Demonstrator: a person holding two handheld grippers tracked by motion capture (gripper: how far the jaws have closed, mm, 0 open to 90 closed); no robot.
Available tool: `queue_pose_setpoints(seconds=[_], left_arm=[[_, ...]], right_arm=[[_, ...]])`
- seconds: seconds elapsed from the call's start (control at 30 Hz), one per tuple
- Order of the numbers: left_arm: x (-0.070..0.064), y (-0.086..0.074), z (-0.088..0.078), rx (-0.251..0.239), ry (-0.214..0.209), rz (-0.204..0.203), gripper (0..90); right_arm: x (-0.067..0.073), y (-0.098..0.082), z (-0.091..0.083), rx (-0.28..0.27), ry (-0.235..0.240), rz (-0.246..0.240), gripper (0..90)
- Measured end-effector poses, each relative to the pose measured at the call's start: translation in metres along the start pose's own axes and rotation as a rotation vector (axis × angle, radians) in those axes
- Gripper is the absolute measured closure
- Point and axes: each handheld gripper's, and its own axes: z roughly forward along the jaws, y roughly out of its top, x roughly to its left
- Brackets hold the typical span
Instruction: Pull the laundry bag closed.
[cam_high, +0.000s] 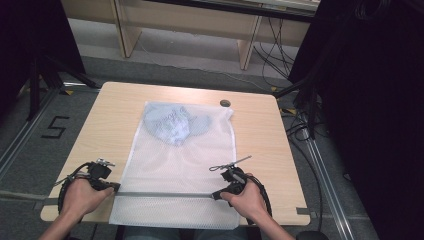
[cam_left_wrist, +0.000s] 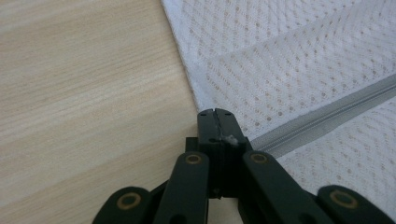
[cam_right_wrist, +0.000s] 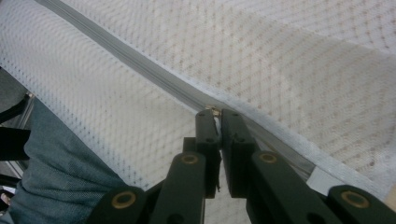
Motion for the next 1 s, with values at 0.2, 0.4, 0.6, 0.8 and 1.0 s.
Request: queue_pose_setpoints(seconds=[0.2,0.4,0.6,0.8,1.0], left_arm=[[0.0,0.0,0.0,0.001,0.0,-0.001,90.0],[0.0,0.0,0.0,0.001,0.001,0.001,90.0],[0.0,0.0,0.0,0.001,0.001,0.002,90.0],[0.0,0.0,0.0,-0.002,0.0,0.002,90.0],[0.0,0.0,0.0,-0.003,0.001,0.005,90.0]], right_arm=[[-0.004,-0.002,-0.001,-0.004,0.003,-0.006,87.0],[-0.009,-0.003,-0.002,-0.011,0.004,-0.017,87.1],[-0.012,-0.005,-0.004,-0.012,-0.001,-0.002,87.0],[-0.017,-0.007,-0.005,-0.011,-0.01,0.013,87.0],[-0.023,-0.01,-0.007,-0.015,-0.01,0.011,87.0]])
